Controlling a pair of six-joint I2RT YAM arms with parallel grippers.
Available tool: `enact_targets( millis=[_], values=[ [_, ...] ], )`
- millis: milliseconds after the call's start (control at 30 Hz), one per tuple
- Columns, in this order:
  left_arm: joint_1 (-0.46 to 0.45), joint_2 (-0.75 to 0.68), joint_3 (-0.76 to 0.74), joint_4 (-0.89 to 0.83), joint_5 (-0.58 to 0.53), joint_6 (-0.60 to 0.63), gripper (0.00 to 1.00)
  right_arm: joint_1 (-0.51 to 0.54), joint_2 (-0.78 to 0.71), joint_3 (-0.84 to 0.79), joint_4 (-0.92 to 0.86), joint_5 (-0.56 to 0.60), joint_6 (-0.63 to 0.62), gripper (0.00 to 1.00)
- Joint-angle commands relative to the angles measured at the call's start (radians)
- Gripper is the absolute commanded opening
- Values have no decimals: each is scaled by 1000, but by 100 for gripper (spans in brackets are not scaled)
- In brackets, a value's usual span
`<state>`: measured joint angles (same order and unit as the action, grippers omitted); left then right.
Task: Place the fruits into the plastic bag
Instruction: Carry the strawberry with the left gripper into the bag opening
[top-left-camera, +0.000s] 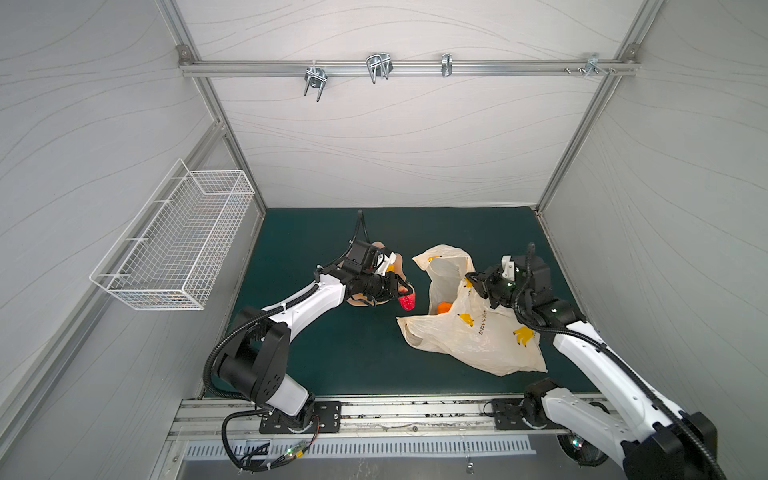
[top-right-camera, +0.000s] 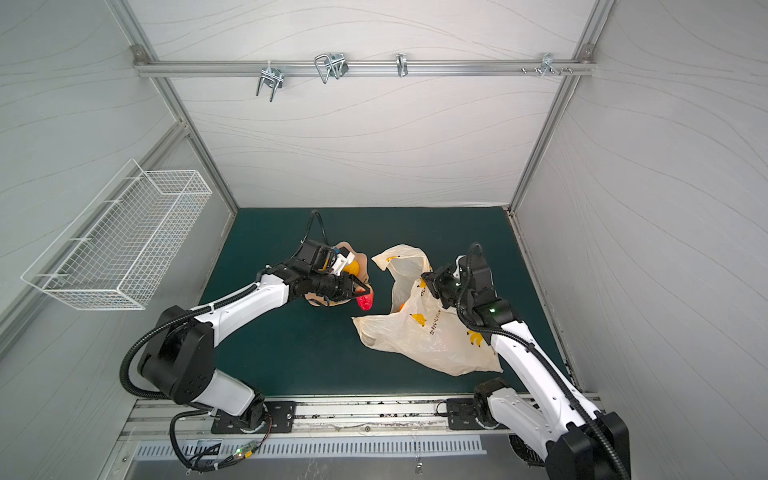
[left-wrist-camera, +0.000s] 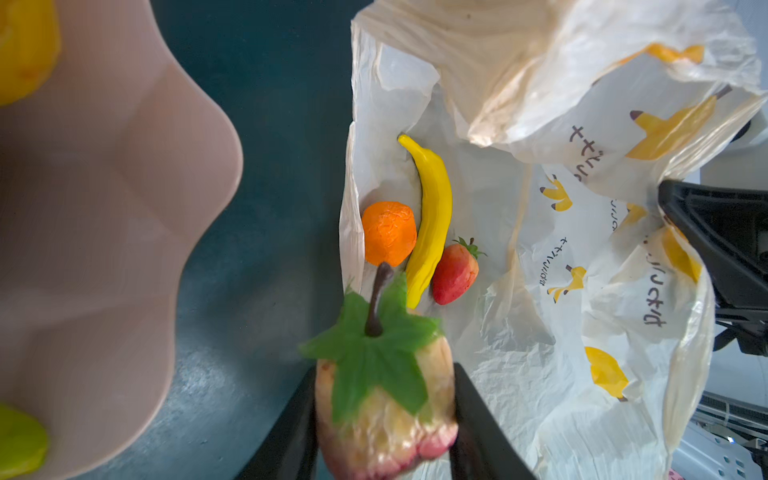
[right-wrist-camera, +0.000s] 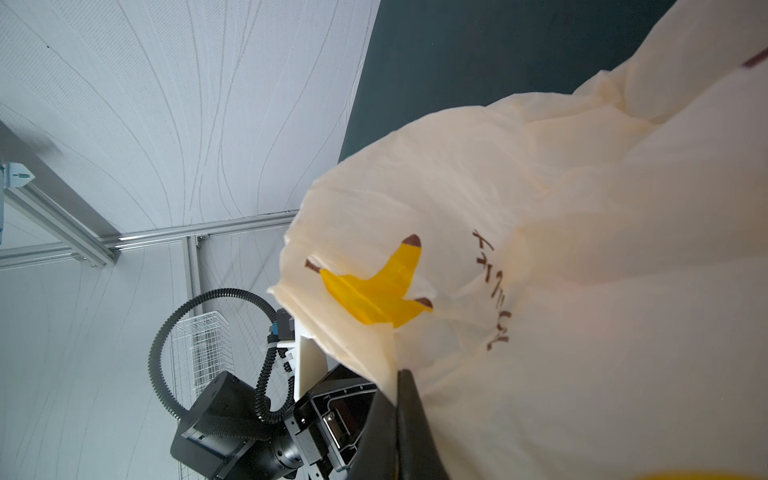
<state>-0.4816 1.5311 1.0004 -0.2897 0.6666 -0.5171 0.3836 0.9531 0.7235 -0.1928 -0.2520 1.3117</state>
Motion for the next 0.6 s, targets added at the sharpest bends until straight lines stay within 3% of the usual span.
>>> enact_targets(
  millis=[0, 567],
  values=[
    [-20, 16, 18, 60, 22, -15, 24, -7, 0, 30, -6, -7, 6, 0],
    [-174, 120, 125, 61, 8, 1, 24, -8, -12, 17, -5, -8, 14, 0]
  ],
)
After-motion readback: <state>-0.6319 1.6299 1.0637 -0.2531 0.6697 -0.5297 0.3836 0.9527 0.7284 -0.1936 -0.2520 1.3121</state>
